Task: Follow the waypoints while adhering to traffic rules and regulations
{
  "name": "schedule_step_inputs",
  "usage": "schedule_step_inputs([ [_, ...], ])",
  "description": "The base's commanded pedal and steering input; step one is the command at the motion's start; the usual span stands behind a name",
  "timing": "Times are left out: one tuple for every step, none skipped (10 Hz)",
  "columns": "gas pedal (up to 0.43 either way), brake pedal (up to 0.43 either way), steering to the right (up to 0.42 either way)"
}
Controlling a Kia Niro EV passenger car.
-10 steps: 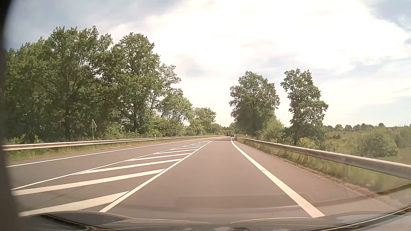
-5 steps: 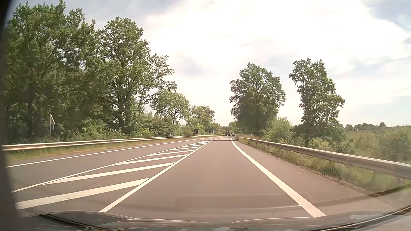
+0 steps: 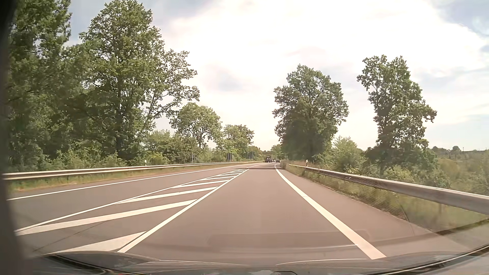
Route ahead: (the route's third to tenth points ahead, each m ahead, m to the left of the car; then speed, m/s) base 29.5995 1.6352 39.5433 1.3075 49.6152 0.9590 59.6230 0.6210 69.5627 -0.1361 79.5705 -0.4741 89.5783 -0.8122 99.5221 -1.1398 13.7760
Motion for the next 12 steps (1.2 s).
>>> schedule_step_inputs([
  [0.157,0.000,0.003],
  [0.157,0.000,0.003],
  [0.157,0.000,0.003],
  [0.157,0.000,0.003],
  [0.157,0.000,0.003],
  [0.157,0.000,0.003],
  [0.157,0.000,0.002],
  [0.157,0.000,0.002],
  [0.157,0.000,0.002],
  [0.157,0.000,0.002],
  [0.157,0.000,0.001],
  [0.157,0.000,0.002],
])
